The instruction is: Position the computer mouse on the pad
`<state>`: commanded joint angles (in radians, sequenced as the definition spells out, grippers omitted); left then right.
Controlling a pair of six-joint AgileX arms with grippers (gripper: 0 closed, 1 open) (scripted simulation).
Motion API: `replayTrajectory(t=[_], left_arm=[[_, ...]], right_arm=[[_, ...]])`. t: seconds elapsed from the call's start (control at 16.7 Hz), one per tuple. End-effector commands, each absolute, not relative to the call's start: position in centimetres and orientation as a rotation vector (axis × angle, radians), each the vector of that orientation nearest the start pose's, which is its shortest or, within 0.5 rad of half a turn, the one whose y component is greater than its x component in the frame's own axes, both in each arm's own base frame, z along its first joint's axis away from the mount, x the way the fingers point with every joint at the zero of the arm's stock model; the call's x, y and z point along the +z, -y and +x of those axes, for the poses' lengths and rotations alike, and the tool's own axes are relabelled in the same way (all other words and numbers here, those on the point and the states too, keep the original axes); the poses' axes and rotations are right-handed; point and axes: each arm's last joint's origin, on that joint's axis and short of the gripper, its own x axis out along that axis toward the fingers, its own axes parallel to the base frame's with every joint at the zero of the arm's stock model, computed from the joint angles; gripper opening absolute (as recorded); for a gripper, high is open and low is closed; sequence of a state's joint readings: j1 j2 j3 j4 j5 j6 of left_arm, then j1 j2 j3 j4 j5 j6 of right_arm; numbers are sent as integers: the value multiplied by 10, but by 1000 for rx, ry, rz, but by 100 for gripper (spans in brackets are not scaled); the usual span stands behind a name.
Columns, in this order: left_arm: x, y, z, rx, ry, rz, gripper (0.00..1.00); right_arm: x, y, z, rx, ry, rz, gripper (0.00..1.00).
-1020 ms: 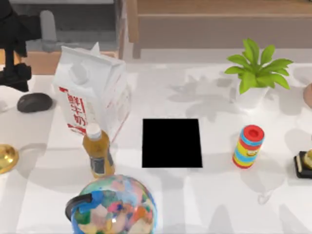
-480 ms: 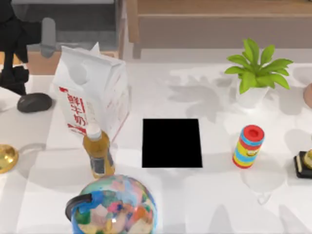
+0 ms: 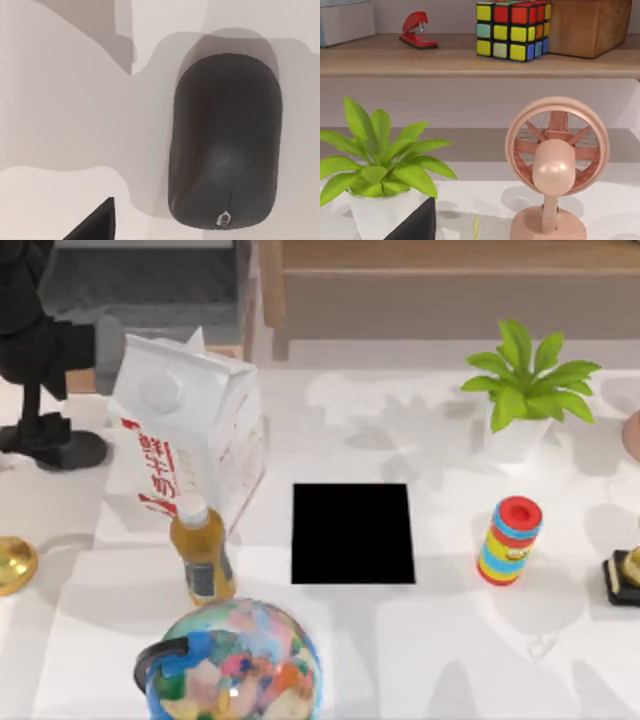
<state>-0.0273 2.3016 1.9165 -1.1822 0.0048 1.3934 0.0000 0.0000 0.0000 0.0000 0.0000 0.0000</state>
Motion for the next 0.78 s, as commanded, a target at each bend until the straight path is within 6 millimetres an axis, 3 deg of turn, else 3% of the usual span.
replayTrajectory(t=[0.36, 0.66, 0.78], left_arm=[[104, 5, 457, -1091, -1281, 1089, 100], [101, 5, 459, -1089, -1278, 1091, 100], [101, 5, 459, -1089, -1278, 1091, 85]], right_arm=[[160, 1, 106, 0, 0, 0, 100], [160, 1, 106, 0, 0, 0, 100], [160, 1, 106, 0, 0, 0, 100]])
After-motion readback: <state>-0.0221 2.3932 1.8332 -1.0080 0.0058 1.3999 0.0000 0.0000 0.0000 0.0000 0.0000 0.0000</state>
